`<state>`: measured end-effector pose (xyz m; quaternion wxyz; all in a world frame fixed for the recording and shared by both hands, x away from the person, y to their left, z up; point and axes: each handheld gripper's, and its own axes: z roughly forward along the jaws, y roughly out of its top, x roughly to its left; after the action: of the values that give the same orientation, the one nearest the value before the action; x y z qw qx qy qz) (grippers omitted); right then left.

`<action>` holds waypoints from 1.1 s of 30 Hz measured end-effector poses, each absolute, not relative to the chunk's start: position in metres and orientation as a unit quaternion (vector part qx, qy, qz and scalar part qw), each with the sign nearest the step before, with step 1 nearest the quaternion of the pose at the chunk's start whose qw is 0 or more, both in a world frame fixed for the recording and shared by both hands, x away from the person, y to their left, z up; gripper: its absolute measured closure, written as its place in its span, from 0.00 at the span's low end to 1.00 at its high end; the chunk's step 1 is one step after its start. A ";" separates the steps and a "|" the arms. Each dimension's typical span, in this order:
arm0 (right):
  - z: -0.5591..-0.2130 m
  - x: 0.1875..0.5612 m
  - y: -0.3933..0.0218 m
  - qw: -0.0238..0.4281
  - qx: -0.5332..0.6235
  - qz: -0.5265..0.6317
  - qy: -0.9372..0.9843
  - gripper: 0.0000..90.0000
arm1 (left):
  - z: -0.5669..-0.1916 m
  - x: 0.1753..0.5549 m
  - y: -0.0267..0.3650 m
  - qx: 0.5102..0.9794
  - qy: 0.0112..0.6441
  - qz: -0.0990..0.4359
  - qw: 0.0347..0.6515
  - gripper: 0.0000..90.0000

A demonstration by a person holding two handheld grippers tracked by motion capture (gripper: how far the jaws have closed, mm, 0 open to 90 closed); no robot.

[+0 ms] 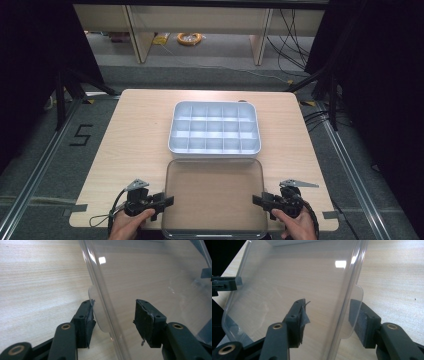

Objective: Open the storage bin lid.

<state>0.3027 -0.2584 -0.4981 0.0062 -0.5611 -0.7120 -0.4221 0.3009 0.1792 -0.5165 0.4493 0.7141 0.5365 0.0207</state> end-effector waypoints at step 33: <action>-0.482 0.312 -0.272 -0.100 -0.504 -0.464 -0.722 0.40 | -0.499 0.303 0.193 0.700 0.519 0.040 0.488 0.39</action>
<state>0.3125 -0.2719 -0.4815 -0.0996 -0.5040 -0.7215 -0.4642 0.3030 0.1931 -0.4989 0.4883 0.7002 0.5194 0.0402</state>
